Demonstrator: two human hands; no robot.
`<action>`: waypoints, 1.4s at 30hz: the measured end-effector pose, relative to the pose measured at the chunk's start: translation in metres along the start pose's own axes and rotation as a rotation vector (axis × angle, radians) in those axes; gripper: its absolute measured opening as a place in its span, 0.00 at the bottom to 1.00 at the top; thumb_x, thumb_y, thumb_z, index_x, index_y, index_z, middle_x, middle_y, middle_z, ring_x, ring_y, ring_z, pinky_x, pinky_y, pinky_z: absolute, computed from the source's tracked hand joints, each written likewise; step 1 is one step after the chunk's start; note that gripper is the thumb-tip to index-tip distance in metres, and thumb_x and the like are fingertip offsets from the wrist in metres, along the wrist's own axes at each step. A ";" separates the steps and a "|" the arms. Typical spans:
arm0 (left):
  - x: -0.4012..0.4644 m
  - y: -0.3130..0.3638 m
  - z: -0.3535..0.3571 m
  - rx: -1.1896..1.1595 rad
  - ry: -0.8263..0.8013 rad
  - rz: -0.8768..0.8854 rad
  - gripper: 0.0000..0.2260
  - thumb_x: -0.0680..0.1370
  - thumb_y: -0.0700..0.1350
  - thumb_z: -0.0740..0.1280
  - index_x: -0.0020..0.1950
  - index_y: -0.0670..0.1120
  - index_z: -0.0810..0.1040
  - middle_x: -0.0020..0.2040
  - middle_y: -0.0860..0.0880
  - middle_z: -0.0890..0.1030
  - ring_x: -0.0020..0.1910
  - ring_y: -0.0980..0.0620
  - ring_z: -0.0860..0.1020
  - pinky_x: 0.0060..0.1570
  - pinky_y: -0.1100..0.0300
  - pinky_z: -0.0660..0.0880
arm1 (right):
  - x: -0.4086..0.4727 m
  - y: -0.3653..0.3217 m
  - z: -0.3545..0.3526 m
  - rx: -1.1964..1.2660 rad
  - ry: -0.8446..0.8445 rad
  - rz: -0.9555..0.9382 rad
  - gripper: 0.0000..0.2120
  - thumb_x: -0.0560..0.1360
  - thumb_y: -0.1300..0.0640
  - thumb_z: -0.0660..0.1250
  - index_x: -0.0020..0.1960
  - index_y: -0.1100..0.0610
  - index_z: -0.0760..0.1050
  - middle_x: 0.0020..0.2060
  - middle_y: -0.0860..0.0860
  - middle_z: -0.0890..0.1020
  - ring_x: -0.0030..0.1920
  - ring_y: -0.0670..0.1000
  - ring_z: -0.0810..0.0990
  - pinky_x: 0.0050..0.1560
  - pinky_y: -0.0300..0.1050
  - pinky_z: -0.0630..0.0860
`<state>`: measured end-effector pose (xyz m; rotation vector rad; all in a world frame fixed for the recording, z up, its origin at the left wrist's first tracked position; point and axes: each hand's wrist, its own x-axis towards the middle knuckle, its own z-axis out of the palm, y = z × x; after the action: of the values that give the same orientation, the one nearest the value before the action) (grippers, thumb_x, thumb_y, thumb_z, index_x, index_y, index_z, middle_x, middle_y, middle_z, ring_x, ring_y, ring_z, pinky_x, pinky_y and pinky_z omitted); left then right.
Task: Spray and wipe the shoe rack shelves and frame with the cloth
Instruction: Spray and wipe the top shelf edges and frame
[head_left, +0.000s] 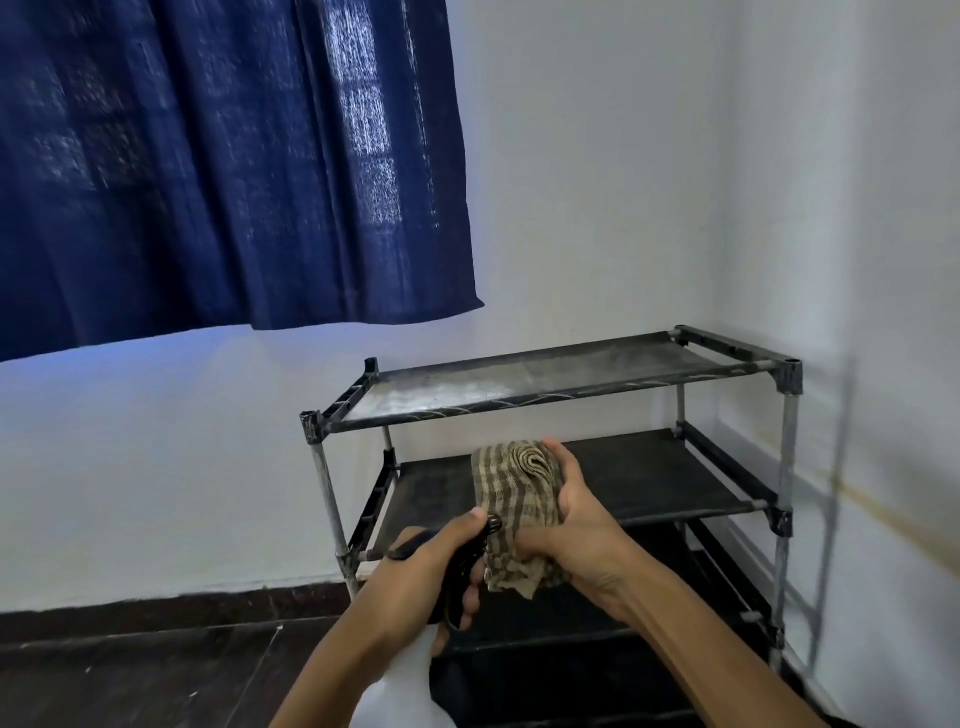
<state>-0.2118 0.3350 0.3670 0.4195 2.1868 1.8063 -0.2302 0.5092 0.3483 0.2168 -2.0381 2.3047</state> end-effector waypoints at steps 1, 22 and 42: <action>0.000 -0.001 0.001 0.007 0.010 0.011 0.25 0.64 0.68 0.66 0.31 0.45 0.77 0.30 0.43 0.76 0.27 0.48 0.73 0.26 0.61 0.67 | 0.000 0.000 0.000 0.005 0.003 -0.007 0.50 0.65 0.79 0.67 0.71 0.40 0.51 0.58 0.53 0.77 0.54 0.53 0.80 0.56 0.52 0.78; -0.002 -0.005 -0.004 0.071 0.192 0.178 0.25 0.68 0.67 0.64 0.31 0.44 0.78 0.29 0.42 0.78 0.28 0.46 0.76 0.24 0.60 0.69 | -0.003 0.000 -0.002 0.006 -0.059 0.034 0.49 0.64 0.80 0.65 0.69 0.38 0.54 0.61 0.53 0.75 0.59 0.55 0.76 0.54 0.51 0.78; -0.001 -0.009 0.002 0.028 0.291 0.195 0.29 0.68 0.65 0.64 0.34 0.37 0.79 0.29 0.40 0.79 0.29 0.43 0.78 0.33 0.53 0.73 | 0.004 -0.009 0.010 0.413 0.067 0.021 0.20 0.69 0.73 0.66 0.56 0.56 0.77 0.48 0.59 0.84 0.49 0.59 0.83 0.45 0.52 0.81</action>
<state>-0.2106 0.3348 0.3582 0.4114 2.4408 2.0536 -0.2319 0.5002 0.3590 0.1317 -1.5209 2.6817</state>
